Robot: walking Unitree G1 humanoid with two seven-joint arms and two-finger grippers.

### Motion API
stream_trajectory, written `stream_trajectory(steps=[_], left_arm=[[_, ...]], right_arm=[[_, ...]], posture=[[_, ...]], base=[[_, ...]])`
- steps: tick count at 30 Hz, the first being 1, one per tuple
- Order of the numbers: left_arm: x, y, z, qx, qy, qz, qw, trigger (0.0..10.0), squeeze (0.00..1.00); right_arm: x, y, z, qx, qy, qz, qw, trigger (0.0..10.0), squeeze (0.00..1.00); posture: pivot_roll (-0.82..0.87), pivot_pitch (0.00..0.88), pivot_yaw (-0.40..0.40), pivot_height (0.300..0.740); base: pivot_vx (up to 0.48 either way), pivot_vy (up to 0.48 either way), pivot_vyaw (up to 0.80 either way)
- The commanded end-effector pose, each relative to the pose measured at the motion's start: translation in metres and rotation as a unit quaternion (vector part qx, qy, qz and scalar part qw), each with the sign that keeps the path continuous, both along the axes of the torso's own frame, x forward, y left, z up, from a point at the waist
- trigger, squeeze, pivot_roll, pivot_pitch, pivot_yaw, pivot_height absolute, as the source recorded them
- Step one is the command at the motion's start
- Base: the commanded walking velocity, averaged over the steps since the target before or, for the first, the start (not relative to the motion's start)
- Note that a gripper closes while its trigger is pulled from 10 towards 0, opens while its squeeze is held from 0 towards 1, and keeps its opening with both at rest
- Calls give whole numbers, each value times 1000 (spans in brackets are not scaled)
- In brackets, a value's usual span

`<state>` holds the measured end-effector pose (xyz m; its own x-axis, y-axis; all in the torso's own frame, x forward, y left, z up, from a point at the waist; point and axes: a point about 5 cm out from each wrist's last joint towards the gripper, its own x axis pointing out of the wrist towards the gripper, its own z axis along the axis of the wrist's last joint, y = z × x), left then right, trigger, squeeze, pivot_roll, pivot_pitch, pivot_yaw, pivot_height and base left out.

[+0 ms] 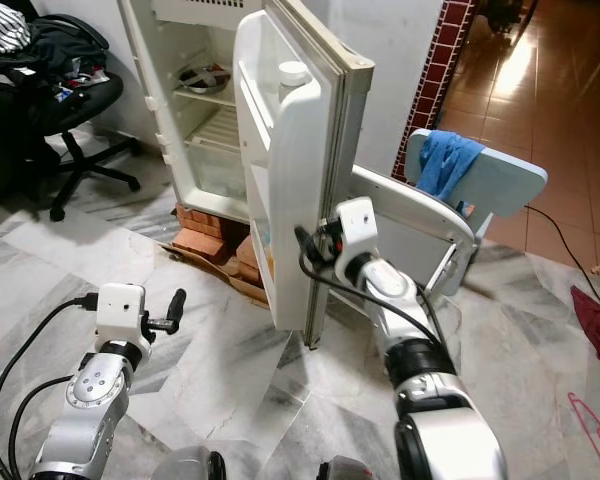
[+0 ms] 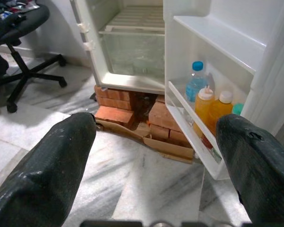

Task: Restocking fridge

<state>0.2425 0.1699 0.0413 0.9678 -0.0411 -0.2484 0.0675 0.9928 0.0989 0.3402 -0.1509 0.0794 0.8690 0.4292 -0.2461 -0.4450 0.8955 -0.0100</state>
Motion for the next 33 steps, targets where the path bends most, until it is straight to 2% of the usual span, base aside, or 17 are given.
stream_trajectory(steps=[1, 2, 3, 7, 9, 13, 14, 16, 18, 20, 21, 33], left_arm=[[2, 1, 4, 8, -4, -6, 1000, 10000, 0], [3, 1, 5, 9, -4, -7, 1000, 10000, 0], [3, 1, 4, 10, -3, -8, 1000, 10000, 0], [5, -1, 5, 12, -4, -12, 1000, 10000, 0], [6, -1, 5, 13, -3, -13, 1000, 10000, 0], [6, -2, 4, 15, -2, -16, 1000, 10000, 0], [6, -2, 4, 15, -2, -16, 1000, 10000, 0], [6, -3, 4, 16, -2, -14, 1000, 10000, 0], [6, -3, 4, 16, -2, -13, 1000, 10000, 0], [6, -4, 4, 16, -2, -13, 1000, 10000, 0], [5, -4, 3, 15, -2, -13, 1000, 10000, 0], [5, -4, 3, 15, -2, -13, 1000, 10000, 0]], right_arm=[[3, 0, 3, -13, 4, 9, 1000, 10000, 0], [8, -8, 5, -42, -5, -24, 999, 10000, 0], [14, -12, 12, -47, -25, -53, 997, 10000, 0], [30, -6, 40, 2, -80, -93, 992, 10000, 0], [38, 10, 60, 41, -117, -84, 989, 10000, 0], [44, 29, 77, 70, -138, -61, 986, 10000, 0], [46, 38, 83, 88, -146, -51, 984, 10000, 0], [45, 68, 100, 143, -164, -8, 976, 10000, 0], [44, 72, 102, 150, -167, 1, 975, 10000, 0], [37, 91, 106, 203, -155, 55, 965, 10000, 0], [27, 105, 109, 247, -142, 116, 951, 10000, 0], [27, 105, 109, 247, -142, 116, 951, 10000, 0]], posture=[[45, 0, 9, 740], [44, 0, 12, 740], [45, 0, 13, 740], [47, 0, 15, 740], [50, 0, 15, 740], [55, 0, 9, 740], [58, 0, 4, 740], [63, 0, -5, 740], [63, 0, -5, 740], [64, 0, -10, 740], [63, 0, -11, 740], [63, 0, -11, 740]], base=[[0, 0, 0], [0, 0, 0], [0, 0, 0], [0, 0, 0], [0, 0, 0], [0, 0, 0], [0, 0, 0], [0, 0, 0], [0, 0, 0], [0, 0, 0], [0, 0, 0], [0, 0, 0]])
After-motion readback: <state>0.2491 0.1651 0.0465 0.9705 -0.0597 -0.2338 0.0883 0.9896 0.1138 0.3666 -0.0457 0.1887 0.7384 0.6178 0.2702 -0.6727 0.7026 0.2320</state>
